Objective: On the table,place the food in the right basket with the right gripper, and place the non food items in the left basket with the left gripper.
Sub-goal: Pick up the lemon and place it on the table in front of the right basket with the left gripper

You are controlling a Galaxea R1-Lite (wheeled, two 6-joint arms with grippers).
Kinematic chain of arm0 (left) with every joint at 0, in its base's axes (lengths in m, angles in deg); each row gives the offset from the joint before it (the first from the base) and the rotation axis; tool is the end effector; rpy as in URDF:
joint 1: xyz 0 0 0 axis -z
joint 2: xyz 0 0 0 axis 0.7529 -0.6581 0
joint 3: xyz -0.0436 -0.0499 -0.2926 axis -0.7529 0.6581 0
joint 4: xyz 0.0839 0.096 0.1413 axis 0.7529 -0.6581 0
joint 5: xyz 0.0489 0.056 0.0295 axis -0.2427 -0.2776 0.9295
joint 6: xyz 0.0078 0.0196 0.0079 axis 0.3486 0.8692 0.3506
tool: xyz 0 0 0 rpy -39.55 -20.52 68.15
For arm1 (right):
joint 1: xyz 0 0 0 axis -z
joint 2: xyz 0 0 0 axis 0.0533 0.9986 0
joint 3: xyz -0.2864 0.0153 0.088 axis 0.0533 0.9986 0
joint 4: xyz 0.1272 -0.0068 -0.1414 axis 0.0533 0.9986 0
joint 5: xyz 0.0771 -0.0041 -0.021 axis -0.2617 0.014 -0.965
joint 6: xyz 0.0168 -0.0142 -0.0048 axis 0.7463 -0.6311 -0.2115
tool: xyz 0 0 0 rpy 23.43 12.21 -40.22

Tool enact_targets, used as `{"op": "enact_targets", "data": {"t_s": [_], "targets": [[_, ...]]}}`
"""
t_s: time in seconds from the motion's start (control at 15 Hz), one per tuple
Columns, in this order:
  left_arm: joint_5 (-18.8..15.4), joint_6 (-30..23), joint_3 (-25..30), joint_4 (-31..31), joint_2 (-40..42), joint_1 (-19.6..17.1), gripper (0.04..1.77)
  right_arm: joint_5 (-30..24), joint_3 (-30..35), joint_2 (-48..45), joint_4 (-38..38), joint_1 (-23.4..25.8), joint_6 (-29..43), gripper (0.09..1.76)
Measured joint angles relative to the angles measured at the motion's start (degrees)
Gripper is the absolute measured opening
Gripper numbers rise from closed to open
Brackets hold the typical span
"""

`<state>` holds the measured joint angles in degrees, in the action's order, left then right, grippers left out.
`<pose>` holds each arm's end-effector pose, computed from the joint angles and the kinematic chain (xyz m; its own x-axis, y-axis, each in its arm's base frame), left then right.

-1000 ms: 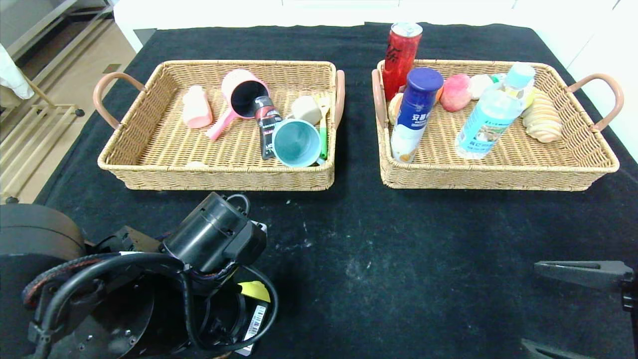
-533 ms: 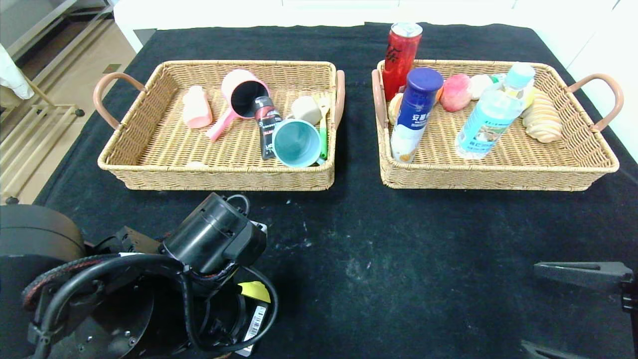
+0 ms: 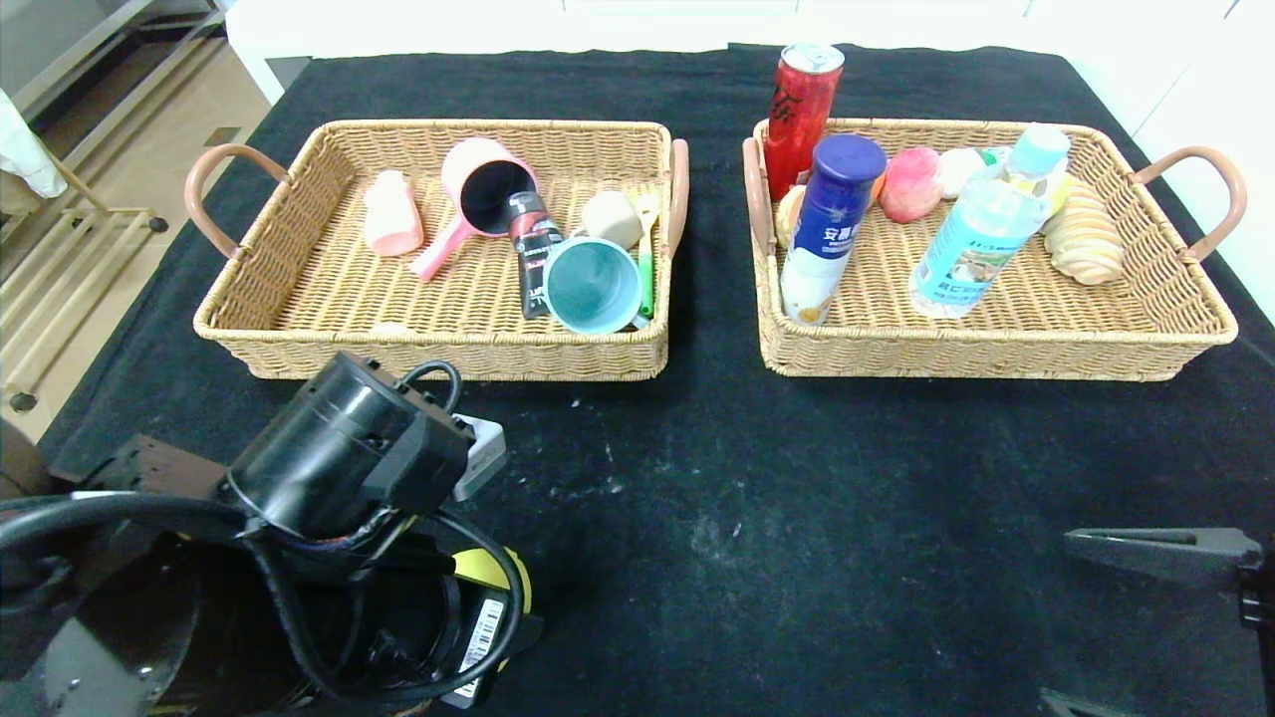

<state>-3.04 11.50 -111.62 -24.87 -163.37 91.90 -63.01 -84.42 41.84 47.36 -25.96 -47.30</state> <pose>0.1707 -0.1514 0.2034 0.5816 -0.1893 -0.7911 0.2993 0.9541 -0.0083 0.1145 0.0594 0.2047 0.5970 0.7421 -0.3048 -0.7938 0.6015 -0.0904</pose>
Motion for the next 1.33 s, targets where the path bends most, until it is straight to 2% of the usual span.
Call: {"op": "enact_targets", "data": {"t_s": [0.2,0.47,0.73,1.33], "targets": [[-3.54,0.16,-0.48,0.35,2.95,0.33,1.02,0.22,-0.57,-0.05,-0.02,0.12,0.18,1.71],[-3.8,0.17,-2.34,10.67,2.18,3.02,1.02,0.39,-1.16,-0.82,-0.2,0.45,0.07,1.71],[-3.54,0.33,-4.56,17.91,-2.23,5.91,1.02,1.07,-1.73,-2.72,-0.28,0.8,0.05,1.71],[-2.84,0.57,-16.6,19.1,-14.43,12.23,1.02,1.94,-3.11,-6.69,0.05,1.22,0.38,1.71]]}}
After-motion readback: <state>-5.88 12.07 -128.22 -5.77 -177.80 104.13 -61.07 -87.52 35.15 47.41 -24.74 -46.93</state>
